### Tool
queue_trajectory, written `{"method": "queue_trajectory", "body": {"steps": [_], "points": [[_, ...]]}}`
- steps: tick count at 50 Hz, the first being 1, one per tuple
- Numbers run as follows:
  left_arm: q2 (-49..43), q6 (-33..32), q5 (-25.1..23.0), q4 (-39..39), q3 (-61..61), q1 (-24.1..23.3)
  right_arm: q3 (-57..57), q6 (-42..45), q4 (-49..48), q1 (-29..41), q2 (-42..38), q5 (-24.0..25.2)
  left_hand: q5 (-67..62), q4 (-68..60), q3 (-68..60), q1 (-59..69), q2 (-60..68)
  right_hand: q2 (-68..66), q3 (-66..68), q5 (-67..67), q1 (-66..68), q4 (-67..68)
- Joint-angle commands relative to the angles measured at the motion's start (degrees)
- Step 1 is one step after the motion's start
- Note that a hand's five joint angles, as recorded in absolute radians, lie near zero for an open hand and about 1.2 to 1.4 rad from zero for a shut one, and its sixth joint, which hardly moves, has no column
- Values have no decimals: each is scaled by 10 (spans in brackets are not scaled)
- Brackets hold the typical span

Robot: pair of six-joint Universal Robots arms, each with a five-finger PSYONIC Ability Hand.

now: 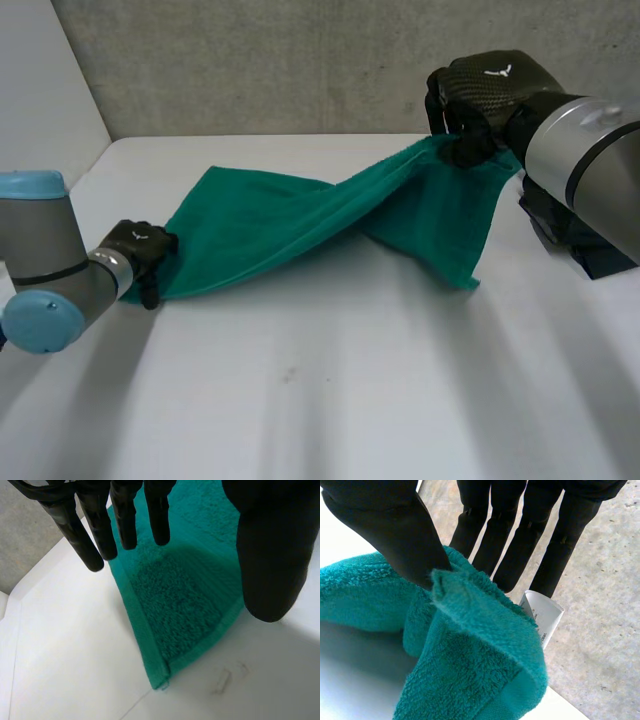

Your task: Fold the laundry.

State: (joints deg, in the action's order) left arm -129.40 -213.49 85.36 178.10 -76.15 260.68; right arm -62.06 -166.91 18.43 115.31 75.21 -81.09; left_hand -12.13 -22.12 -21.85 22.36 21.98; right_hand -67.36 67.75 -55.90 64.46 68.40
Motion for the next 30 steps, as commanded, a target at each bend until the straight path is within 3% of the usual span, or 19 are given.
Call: {"method": "queue_trajectory", "body": {"steps": [1, 2, 7, 12, 18, 25, 28, 30], "points": [[-31, -4, 11, 4, 23, -20, 16, -19, 8, 1, -5, -4, -121, -121, -124, 119, 123, -126, 123, -141, 155, 116], [-34, -5, 12, 4, 24, -23, 15, -19, 7, 2, -5, -5, -150, -150, -153, 147, 151, -126, 123, -141, 155, 116], [-25, 1, 24, 12, 36, -29, 15, -19, 5, -2, -10, -10, -578, -578, -581, 575, 579, -126, 123, -141, 155, 116], [26, 44, 48, 33, 30, -18, 13, -18, 4, -16, -17, -11, -579, -579, -582, 576, 580, -126, 123, -141, 155, 116], [121, 124, 38, 22, -6, 9, 9, -4, 18, -41, -27, -2, -579, -579, -582, 576, 580, -126, 123, -141, 155, 116], [345, 130, -53, -61, -82, 55, -3, 160, 126, -79, -59, 49, -579, -579, -582, 576, 580, -126, 123, -141, 155, 116], [415, 113, -77, -99, -95, 61, -1, 221, 166, -84, -73, 45, -579, -579, -582, 576, 580, -126, 123, -141, 155, 116], [414, 93, -83, -121, -99, 64, 1, 271, 194, -87, -89, 38, -579, -579, -582, 576, 580, -126, 123, -141, 155, 116]]}}
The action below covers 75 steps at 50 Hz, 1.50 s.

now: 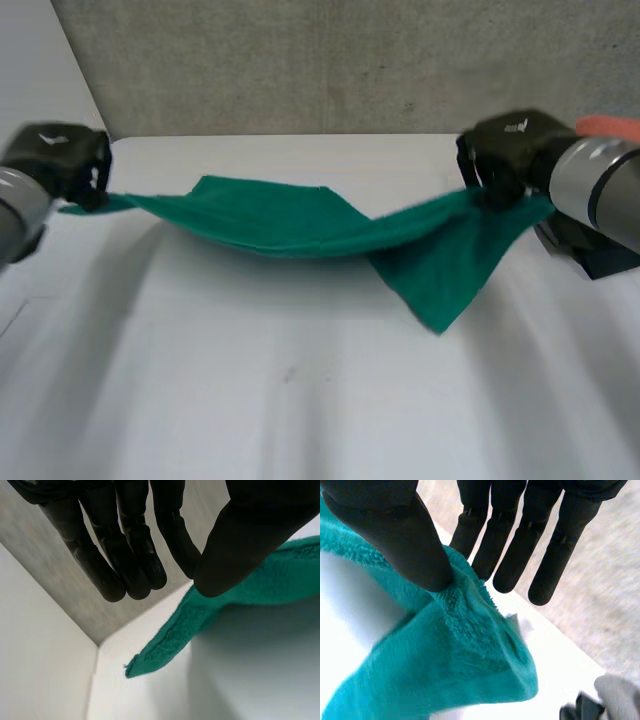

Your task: Fold the laundry.

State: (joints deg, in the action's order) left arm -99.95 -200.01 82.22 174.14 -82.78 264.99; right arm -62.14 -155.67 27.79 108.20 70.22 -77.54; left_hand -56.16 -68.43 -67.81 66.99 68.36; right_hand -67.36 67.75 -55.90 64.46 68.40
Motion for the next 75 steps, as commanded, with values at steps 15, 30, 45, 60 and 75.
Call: {"method": "queue_trajectory", "body": {"steps": [15, 30, 45, 60, 75], "points": [[-236, -130, 28, -142, 170, -40, 66, 194, 12, 56, -200, -76, -138, -116, -122, 130, 116, -126, 123, -141, 155, 116], [-186, 60, 106, 142, 474, -70, 234, 120, -533, 68, -201, -147, -138, -116, -122, 130, 116, -126, 123, -141, 155, 116], [-189, 16, 108, 106, 314, -55, 273, 78, -390, 46, -270, -93, -138, -116, -122, 130, 116, -126, 123, -141, 155, 116], [-300, 10, 67, 103, 206, -126, 161, 68, -280, 95, -167, -63, 562, 584, 578, -570, -584, -126, 123, -141, 155, 116], [-382, 84, 83, 55, 319, -169, 67, 13, -242, 163, 50, -6, 562, 584, 578, -570, -584, -126, 123, -141, 155, 116]]}}
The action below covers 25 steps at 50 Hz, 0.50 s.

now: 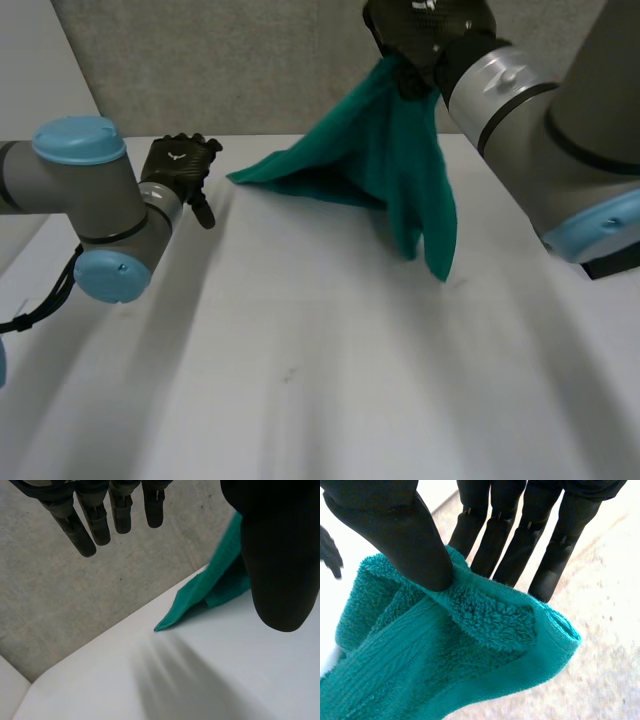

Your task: Fold the laundry.

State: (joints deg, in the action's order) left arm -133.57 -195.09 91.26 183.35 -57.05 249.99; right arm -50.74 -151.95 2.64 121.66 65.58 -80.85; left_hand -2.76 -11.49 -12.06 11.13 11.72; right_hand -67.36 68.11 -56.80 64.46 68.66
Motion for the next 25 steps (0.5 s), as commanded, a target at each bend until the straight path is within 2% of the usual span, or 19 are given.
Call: {"method": "queue_trajectory", "body": {"steps": [1, 6, 9, 11, 13, 14, 20, 24, 25], "points": [[-53, 38, -8, -43, 69, -21, -52, -29, 10, 33, 107, 28, 28, 15, 21, -11, -17, -126, 119, -132, 155, 113], [-92, 59, -18, -98, 109, -52, -65, -57, 11, 53, 161, 31, 28, 15, 21, -11, -17, -126, 119, -132, 155, 113], [-107, 60, -16, -116, 124, -67, -66, -69, 17, 54, 178, 32, -28, -41, -35, 44, 39, -126, 119, -132, 155, 113], [-120, 62, -8, -127, 146, -75, -67, -82, 27, 55, 193, 34, -171, -183, -178, 187, 181, -126, 119, -132, 155, 113], [-123, 65, 1, -133, 156, -76, -68, -92, 33, 53, 201, 36, -395, -408, -402, 412, 406, -126, 119, -132, 155, 113], [-124, 67, 8, -135, 162, -74, -70, -101, 36, 52, 206, 34, -670, -682, -677, 686, 680, -126, 119, -132, 155, 113], [-100, 74, 17, -154, 146, -70, -72, -112, 36, 20, 204, 27, -672, -685, -679, 689, 683, -126, 119, -132, 155, 113], [-36, 72, 37, -146, 101, -41, -72, -107, 38, -26, 179, 28, -672, -685, -679, 689, 683, -126, 119, -132, 155, 113], [3, 70, 43, -138, 76, -22, -74, -106, 40, -47, 164, 28, -672, -685, -679, 689, 683, -126, 119, -132, 155, 113]]}}
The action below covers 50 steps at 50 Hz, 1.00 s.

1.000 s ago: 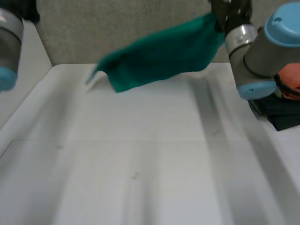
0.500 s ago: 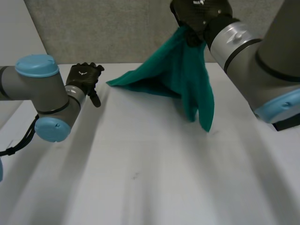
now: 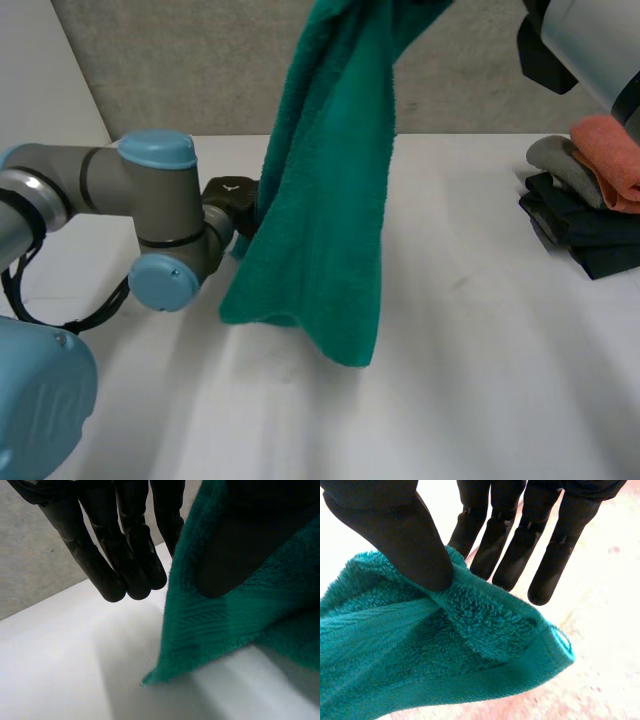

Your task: Fold the laundry.

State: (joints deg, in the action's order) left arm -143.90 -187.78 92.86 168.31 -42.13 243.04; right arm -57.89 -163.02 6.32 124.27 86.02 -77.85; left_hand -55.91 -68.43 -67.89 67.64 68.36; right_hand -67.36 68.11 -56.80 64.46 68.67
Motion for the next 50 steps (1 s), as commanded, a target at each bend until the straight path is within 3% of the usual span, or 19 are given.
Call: {"method": "queue_trajectory", "body": {"steps": [1, 7, 15, 18, 25, 33, 39, 45, 50], "points": [[128, -5, 26, 15, -87, 59, -4, 7, 5, -82, -47, -2, -141, -116, -121, 124, 116, -126, 119, -132, 155, 113], [317, -75, -25, 17, -195, 124, -10, 44, 42, -133, -100, -5, -141, -116, -121, 124, 116, -126, 119, -132, 155, 113], [465, -199, -73, 0, -280, 161, -14, 135, 106, -145, -185, -39, -141, -116, -121, 124, 116, -126, 119, -132, 155, 113], [456, -228, -74, -11, -289, 164, -14, 160, 118, -138, -214, -47, -141, -116, -121, 124, 116, -126, 119, -132, 155, 113], [304, -282, -51, -27, -239, 162, 24, 174, 93, -109, -327, -63, -141, -116, -121, 124, 116, -126, 119, -132, 155, 113], [115, -283, 3, -9, -8, 152, 188, 179, -15, -90, -470, -134, -141, -116, -121, 124, 116, -126, 119, -132, 155, 113], [114, -216, -7, 90, 133, 133, 319, 160, -186, -90, -510, -169, -141, -116, -121, 124, 116, -126, 119, -132, 155, 113], [185, -155, 13, 283, 88, 125, 324, 95, -353, -95, -478, -173, -141, -116, -121, 124, 116, -126, 119, -132, 155, 113], [215, -160, 17, 365, 29, 134, 312, 85, -356, -100, -467, -147, -141, -116, -121, 124, 116, -126, 119, -132, 155, 113]]}}
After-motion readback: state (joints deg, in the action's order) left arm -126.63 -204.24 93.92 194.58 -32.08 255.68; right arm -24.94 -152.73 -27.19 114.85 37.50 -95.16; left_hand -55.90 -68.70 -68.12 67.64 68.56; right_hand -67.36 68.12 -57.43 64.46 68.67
